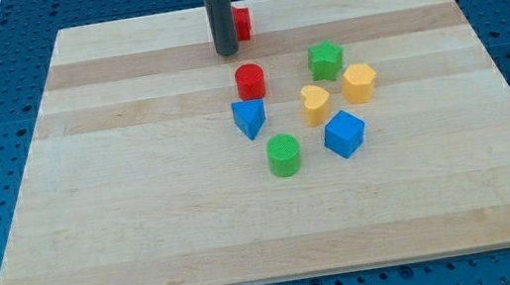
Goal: Push the red star towards the group of blocks
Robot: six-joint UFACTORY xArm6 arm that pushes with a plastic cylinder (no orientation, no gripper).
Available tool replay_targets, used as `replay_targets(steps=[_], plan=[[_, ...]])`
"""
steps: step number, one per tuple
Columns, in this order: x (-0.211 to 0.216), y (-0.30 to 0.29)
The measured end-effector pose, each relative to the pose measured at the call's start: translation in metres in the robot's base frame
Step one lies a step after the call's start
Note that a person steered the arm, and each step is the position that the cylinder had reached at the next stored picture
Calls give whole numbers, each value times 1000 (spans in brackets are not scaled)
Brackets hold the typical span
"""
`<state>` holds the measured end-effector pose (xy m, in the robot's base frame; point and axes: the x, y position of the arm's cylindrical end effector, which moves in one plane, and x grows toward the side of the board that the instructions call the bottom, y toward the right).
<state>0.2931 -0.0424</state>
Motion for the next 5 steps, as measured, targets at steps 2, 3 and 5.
replay_targets(steps=[2, 3, 5], plan=[[-9, -27], [-22, -30], [-51, -30]])
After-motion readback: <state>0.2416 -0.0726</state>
